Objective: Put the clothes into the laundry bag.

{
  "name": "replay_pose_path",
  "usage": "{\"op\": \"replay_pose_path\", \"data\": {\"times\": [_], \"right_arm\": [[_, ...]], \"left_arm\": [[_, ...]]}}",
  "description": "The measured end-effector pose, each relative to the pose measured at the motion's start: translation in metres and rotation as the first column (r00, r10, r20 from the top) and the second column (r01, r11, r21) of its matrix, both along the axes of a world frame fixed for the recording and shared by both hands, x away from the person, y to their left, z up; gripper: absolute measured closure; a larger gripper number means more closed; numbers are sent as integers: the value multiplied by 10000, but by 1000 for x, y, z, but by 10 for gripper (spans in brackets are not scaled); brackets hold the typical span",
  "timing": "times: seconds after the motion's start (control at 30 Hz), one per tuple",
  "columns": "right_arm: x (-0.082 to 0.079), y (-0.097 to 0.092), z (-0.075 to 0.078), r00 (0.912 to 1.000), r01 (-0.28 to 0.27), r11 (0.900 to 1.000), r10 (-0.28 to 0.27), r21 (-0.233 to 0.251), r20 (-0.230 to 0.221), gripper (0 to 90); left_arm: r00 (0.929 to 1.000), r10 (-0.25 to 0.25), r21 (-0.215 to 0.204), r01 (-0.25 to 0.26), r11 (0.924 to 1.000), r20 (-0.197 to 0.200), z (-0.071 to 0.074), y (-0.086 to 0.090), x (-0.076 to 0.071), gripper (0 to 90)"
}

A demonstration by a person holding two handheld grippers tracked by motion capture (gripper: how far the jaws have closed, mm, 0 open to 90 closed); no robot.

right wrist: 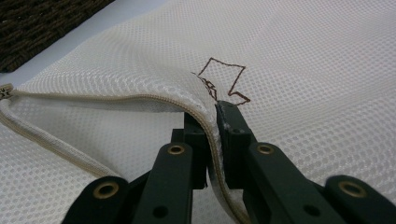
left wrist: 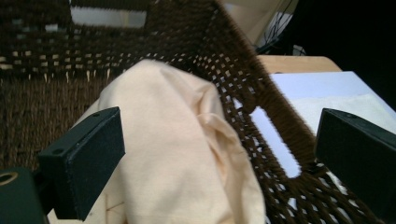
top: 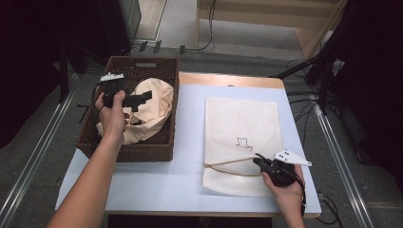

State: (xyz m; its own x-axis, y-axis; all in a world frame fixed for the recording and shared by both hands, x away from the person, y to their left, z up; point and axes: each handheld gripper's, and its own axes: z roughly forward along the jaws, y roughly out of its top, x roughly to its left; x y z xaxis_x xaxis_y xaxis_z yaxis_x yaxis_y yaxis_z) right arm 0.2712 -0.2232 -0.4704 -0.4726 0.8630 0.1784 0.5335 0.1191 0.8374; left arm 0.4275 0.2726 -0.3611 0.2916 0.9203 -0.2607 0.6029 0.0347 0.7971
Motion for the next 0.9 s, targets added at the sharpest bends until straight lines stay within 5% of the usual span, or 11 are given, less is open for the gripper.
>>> {"op": "replay_pose_path", "data": {"times": [0.13, 0.3, 0.4, 0.47, 0.5, 0.53, 0.63, 0.77, 0.83, 0.9], "right_arm": [[1, 0, 0, 10000, -8, 10000, 8, -34, -11, 844], [0, 0, -1, 10000, -63, 9999, 63, -122, 59, 842], [0, 0, -1, 10000, -66, 9999, 66, -100, 56, 842], [0, 0, -1, 10000, -76, 9999, 76, -111, 37, 841], [0, 1, -1, 10000, -64, 9999, 64, -133, 31, 841], [0, 1, -1, 10000, -60, 9999, 60, -157, 30, 840], [-1, 2, -1, 10000, -52, 9998, 53, -189, 67, 839], [-1, 2, -1, 10000, -65, 9998, 66, -209, 49, 838], [0, 2, -2, 10000, -56, 9997, 57, -231, 12, 838], [0, 2, -3, 10000, -83, 9997, 84, -234, 44, 838]], "left_arm": [[9939, 45, 497, 9, 9988, -1099, -15, 10, 20, 23], [9720, 550, 1341, -245, 9907, -2284, -35, 20, 33, 44], [9435, 1160, 1897, -581, 9801, -3104, -44, 21, 37, 42], [9084, 1948, 2436, -1075, 9639, -3699, -52, 26, 39, 23], [8990, 2100, 2583, -1137, 9594, -3843, -56, 25, 40, 47], [8839, 2134, 2623, -1080, 9589, -4161, -59, 24, 42, 49], [8542, 1987, 2422, -885, 9662, -4804, -69, 22, 44, 16], [8450, 2132, 2574, -933, 9618, -4904, -67, 17, 44, 68], [8489, 2094, 2764, -783, 9579, -4852, -64, 13, 43, 239], [8630, 1573, 2258, -518, 9728, -4801, -60, 13, 41, 536]]}}
